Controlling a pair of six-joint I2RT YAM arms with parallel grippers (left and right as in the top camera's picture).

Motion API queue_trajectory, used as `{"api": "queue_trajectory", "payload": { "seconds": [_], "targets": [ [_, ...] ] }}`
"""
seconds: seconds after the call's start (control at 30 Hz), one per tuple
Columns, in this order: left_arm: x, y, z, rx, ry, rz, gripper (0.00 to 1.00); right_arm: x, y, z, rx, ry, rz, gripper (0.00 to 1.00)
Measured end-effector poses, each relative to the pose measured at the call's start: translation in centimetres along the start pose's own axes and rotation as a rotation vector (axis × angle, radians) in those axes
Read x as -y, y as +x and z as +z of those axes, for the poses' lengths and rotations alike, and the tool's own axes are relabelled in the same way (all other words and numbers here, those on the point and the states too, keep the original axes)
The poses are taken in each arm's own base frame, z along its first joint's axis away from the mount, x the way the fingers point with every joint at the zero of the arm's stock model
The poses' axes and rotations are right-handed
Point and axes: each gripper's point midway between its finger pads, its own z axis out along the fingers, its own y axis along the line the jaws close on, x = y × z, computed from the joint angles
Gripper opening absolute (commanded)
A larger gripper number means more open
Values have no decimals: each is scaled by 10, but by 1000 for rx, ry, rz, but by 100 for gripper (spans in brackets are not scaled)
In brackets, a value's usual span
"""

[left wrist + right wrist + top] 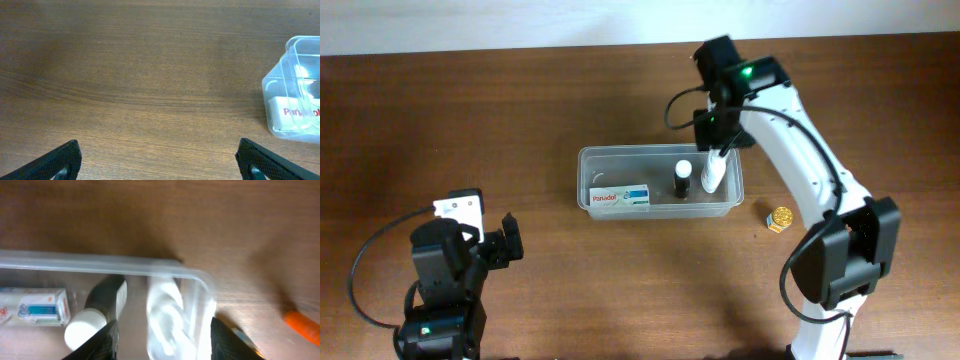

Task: Pack container
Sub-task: 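Lift the right gripper out and move it right toward the orange tube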

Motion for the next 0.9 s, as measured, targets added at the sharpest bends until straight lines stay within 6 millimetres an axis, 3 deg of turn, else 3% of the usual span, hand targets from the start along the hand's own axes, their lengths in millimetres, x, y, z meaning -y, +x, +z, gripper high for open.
{"api": "queue_trajectory", "payload": {
  "seconds": [0.17,0.33,0.43,0.57,0.67,0.9],
  "targets": [
    [0,1,0,-3,0,0,99,27,-16,-58,57,2,50,52],
    [0,1,0,-2,0,0,99,85,-22,-115,128,26,175,55],
    [0,1,0,-3,0,0,99,122,-15,-128,129,52,260,59],
    [0,1,0,-3,0,0,99,175,-8,-128,119,83,388,60],
    [0,1,0,-3,0,0,99,205,5,-116,68,86,470,61],
    [0,1,0,-3,0,0,99,228,37,-68,-98,64,557,61]
  ]
}}
